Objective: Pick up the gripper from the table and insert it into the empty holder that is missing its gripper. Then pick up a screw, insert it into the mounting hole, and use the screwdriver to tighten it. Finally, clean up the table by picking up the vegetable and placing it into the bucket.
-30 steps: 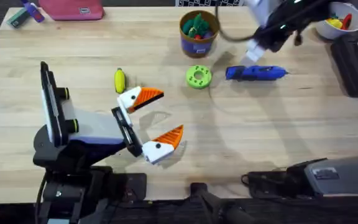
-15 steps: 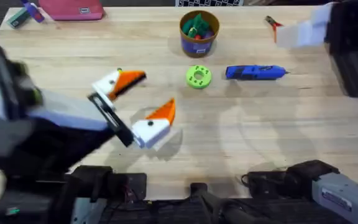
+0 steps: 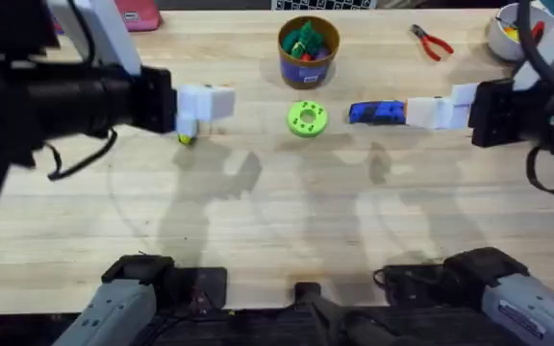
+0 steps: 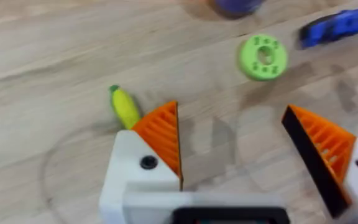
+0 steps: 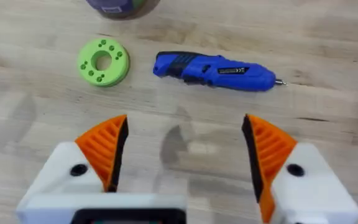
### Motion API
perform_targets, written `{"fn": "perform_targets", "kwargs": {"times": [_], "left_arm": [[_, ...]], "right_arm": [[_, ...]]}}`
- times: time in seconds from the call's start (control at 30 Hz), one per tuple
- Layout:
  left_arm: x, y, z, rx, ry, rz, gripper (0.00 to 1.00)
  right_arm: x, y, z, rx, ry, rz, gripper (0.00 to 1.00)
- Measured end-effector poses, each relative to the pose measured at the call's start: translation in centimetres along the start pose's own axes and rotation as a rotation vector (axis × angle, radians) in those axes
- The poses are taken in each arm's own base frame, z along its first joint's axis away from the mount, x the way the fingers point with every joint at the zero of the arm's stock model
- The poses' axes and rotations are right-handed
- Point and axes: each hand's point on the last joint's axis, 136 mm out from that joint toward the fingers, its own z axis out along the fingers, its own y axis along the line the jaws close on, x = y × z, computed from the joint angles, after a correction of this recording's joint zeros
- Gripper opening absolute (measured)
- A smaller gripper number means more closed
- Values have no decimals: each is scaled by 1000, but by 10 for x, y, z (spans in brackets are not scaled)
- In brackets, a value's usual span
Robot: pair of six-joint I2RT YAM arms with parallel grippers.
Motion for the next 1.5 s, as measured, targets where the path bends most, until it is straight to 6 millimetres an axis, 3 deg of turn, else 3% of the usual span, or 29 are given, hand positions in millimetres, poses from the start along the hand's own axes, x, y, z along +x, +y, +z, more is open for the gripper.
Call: {"fn": "perform_targets", "kwargs": {"times": [0.23,0.4,0.57,1.0,1.33,1.4,1.5], "left_arm": [[2,52,23,-137,179,-126,985],[32,95,58,-193,372,-257,985],[61,120,93,-232,507,-299,985],[101,142,149,-258,633,-345,985],[103,141,155,-312,668,-284,989],[103,142,155,-317,668,-290,830],[103,141,155,-313,668,-292,327]], "right_arm": [[0,0,0,-1,0,7,994],[0,1,0,-3,0,7,994],[0,1,0,-3,0,7,994],[0,1,0,-3,0,7,994],[1,0,0,-3,5,7,994],[1,0,0,-3,5,7,994],[1,0,0,-3,5,7,994]]}}
